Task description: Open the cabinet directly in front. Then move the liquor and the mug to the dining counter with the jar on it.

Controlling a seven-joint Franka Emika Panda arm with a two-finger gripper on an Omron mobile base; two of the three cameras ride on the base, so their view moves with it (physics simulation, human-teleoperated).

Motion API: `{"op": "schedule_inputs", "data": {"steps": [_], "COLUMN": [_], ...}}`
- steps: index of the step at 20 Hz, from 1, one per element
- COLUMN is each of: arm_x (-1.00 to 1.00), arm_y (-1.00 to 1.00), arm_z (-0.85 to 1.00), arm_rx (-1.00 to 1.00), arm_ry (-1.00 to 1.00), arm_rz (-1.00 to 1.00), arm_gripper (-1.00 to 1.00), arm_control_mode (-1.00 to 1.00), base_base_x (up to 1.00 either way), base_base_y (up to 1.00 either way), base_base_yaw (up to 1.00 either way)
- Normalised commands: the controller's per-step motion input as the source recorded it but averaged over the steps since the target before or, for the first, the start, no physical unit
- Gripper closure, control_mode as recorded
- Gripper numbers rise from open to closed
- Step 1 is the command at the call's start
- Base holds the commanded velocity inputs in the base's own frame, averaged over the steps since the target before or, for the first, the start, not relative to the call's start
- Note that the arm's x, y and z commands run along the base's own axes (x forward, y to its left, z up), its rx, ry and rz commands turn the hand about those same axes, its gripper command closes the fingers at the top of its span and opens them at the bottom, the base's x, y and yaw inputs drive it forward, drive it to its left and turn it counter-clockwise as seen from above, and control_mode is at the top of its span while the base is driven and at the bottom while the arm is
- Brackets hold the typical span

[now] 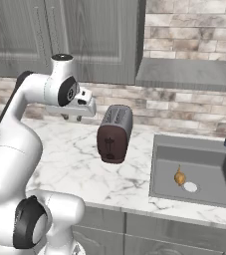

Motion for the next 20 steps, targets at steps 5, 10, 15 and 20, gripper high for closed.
{"op": "schedule_inputs", "data": {"steps": [5,10,15,20], "arm_x": [-0.14,-0.39,-0.48,-0.39], "arm_y": [0.0,0.0,0.0,0.0], "arm_z": [0.1,0.3,0.26,0.28], "arm_rx": [0.0,0.0,0.0,0.0], "arm_ry": [-0.11,-0.3,-0.32,-0.34], "arm_rz": [0.0,0.02,0.01,0.0], "arm_gripper": [-1.0,-1.0,-1.0,-1.0], "arm_control_mode": [-1.0,-1.0,-1.0,-1.0], "base_base_x": [0.0,0.0,0.0,0.0], "base_base_y": [0.0,0.0,0.0,0.0], "base_base_yaw": [0.0,0.0,0.0,0.0]}}
